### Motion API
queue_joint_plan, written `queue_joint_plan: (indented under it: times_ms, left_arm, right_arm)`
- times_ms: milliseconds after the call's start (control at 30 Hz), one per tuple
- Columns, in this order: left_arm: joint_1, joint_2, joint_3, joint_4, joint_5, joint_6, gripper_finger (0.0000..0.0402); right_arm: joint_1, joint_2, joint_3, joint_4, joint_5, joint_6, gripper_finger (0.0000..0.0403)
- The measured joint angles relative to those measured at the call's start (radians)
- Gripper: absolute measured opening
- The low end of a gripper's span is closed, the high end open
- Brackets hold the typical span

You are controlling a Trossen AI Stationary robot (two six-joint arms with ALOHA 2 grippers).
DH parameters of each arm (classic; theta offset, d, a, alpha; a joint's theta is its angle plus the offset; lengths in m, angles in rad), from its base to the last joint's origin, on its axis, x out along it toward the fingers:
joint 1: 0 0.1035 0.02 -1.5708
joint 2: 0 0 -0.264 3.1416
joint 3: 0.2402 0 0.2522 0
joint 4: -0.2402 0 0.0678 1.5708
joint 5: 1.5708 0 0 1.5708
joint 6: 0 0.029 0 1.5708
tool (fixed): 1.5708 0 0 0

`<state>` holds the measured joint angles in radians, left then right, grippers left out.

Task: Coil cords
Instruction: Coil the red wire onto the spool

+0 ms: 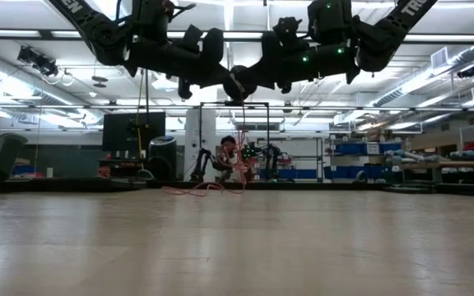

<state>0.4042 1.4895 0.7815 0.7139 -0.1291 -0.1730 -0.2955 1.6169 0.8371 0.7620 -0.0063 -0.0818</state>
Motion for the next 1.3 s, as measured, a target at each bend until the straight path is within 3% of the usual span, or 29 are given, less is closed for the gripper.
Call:
queue_joint_plan:
  times_ms: [267,467,900,1067,1300]
  left_arm:
    - [-0.001,0.021,0.0,0.044,-0.029,-0.113,0.0]
    - [0.0,0.025,0.0,0.053,-0.042,-0.202,0.0]
    - [-0.001,0.038,0.0,0.113,-0.006,-0.356,0.0]
    - [-0.005,0.038,0.0,0.114,0.005,-0.294,0.0]
    - [0.004,0.028,0.0,0.074,0.069,-0.054,0.0]
  right_arm:
    - [0.0,0.0,0.004,-0.017,0.03,-0.021,0.0]
    - [0.0,0.0,0.056,-0.124,0.027,-0.028,0.0]
    - [0.005,0.021,0.079,-0.2,0.004,-0.017,0.0]
    - [0.006,0.019,0.081,-0.236,0.026,-0.042,0.0]
    - [-0.04,0.006,0.081,-0.341,0.055,-0.07,0.0004]
